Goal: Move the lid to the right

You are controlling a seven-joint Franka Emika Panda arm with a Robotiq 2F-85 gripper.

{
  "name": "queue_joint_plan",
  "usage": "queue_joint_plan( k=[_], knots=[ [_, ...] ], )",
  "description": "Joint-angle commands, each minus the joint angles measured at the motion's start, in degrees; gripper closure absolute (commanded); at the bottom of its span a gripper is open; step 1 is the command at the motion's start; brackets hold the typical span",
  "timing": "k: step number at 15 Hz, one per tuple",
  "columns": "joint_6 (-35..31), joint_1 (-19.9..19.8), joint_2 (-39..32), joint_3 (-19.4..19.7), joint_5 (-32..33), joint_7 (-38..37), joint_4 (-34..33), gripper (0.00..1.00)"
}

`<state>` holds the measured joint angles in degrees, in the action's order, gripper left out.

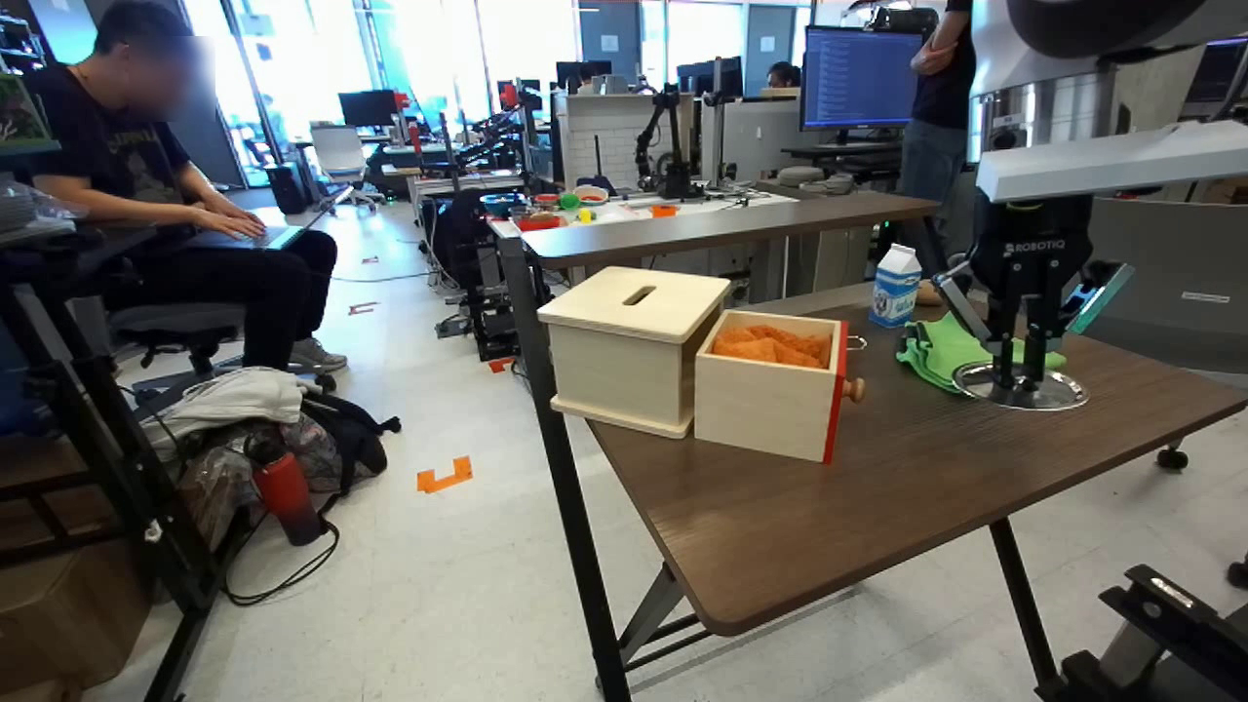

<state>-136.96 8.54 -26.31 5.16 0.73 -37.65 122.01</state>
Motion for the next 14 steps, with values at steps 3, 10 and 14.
queue_joint_plan(
  k=[3,10,14],
  knots=[
    [-1.01,0.76,-0.25,1.07,-0.98,-11.42,0.92,0.95],
    [-5.54,1.56,-3.45,1.73,0.29,-24.8,-0.02,0.95],
    [-6.53,2.25,-5.81,2.42,0.68,-30.6,-0.75,0.95]
  ],
)
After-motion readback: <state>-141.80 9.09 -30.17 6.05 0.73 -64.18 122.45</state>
